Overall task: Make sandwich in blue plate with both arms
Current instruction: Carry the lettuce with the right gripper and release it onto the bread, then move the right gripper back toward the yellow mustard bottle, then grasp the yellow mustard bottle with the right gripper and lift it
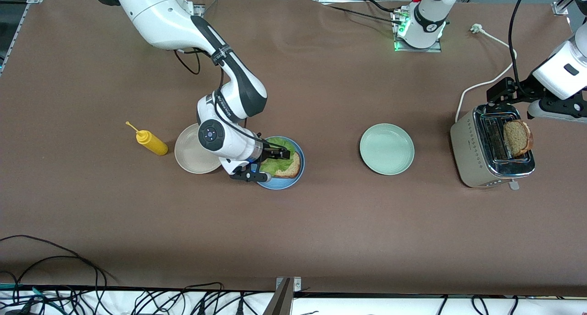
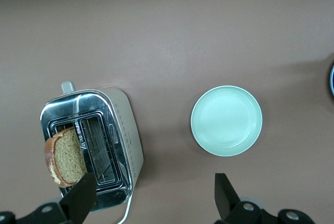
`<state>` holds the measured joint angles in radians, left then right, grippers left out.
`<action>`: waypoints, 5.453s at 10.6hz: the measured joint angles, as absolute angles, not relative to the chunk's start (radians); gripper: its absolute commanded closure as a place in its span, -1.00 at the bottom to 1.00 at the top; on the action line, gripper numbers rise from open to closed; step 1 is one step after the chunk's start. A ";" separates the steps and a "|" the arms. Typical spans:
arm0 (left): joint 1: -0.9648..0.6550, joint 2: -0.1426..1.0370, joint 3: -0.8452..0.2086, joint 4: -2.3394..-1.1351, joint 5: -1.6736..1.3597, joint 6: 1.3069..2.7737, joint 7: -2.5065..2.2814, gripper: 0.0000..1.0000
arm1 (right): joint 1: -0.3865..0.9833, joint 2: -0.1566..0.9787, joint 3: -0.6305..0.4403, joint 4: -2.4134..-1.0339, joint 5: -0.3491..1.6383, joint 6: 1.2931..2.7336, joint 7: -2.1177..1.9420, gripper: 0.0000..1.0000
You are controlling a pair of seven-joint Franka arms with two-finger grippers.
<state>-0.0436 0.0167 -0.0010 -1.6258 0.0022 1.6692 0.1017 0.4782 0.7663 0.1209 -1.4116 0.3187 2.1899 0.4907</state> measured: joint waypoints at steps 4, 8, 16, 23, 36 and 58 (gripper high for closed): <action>-0.044 0.017 -0.002 -1.626 0.002 1.669 0.102 -1.00 | 0.478 0.723 0.082 -1.403 0.187 2.021 0.488 -1.00; -0.044 0.017 -0.003 -1.627 0.002 1.669 0.102 -1.00 | 0.474 0.616 -0.089 -1.400 0.154 1.817 0.371 -1.00; -0.045 0.017 -0.006 -1.627 0.002 1.670 0.102 -1.00 | 0.474 0.490 -0.479 -1.419 0.140 1.557 -0.307 -1.00; -0.045 0.017 -0.006 -1.627 0.002 1.670 0.102 -1.00 | 0.204 0.361 -0.497 -1.715 0.139 1.780 -1.025 -1.00; -0.055 0.017 -0.007 -1.631 0.002 1.670 0.102 -1.00 | -0.085 0.662 -0.224 -1.791 0.827 1.820 -2.146 -1.00; -0.052 0.016 -0.003 -1.630 0.002 1.671 0.101 -1.00 | 0.040 0.486 -0.182 -1.653 0.403 1.678 -1.497 0.81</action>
<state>-0.0521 0.0159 -0.0027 -1.6305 0.0022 1.6705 0.1014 0.0404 0.4861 -0.1819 -1.6533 0.4032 1.6784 -1.4969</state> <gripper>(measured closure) 0.000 0.947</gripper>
